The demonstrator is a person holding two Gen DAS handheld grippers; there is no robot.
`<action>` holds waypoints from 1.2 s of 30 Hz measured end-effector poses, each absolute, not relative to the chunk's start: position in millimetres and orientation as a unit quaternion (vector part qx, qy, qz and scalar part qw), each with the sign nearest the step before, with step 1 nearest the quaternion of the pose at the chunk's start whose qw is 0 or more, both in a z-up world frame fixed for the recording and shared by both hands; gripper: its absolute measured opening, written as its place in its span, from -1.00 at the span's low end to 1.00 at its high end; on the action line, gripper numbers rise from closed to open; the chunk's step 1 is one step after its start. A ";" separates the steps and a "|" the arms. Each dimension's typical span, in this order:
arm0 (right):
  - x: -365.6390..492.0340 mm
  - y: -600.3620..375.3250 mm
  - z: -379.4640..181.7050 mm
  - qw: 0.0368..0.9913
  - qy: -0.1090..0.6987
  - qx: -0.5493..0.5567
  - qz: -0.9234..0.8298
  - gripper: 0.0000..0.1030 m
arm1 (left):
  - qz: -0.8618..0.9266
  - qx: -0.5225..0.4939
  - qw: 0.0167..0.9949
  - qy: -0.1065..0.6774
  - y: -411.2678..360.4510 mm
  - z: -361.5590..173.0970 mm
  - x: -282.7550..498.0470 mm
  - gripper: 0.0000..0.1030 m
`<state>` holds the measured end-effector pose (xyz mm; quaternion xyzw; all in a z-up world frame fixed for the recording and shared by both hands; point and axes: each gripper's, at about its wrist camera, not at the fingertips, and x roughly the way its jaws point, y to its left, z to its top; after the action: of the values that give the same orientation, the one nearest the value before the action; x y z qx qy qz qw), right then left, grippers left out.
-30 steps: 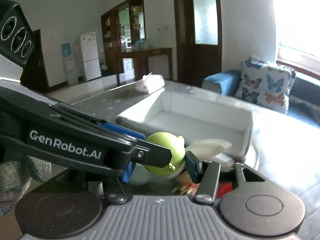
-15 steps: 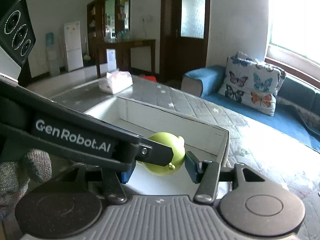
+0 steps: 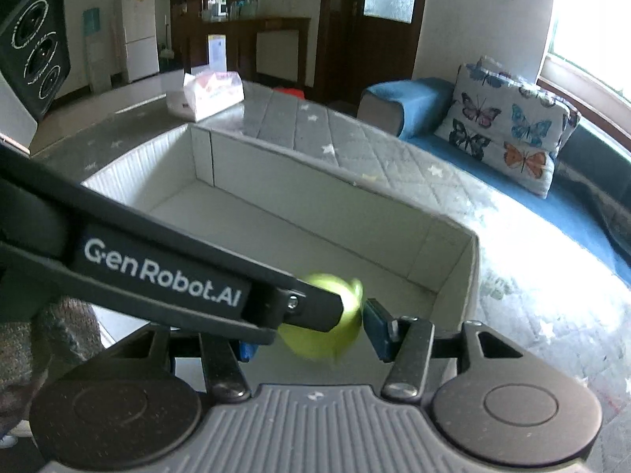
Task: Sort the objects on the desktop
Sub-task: 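Carry the green toy with the left tool into the white box and release, then grasp the white rabbit plush by its head with the left tool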
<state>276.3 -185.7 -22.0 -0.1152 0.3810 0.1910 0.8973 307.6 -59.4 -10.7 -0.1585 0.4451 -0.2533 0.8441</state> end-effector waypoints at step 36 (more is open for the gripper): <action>87.9 -176.7 18.2 0.919 0.273 -0.097 0.266 0.61 | -0.235 -0.105 0.887 0.384 1.4 33.6 142.0 -0.18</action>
<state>87.9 -176.7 18.2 -0.0971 0.2728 0.2660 0.9195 142.0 1.4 33.6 -0.1054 0.3842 -0.2347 0.8867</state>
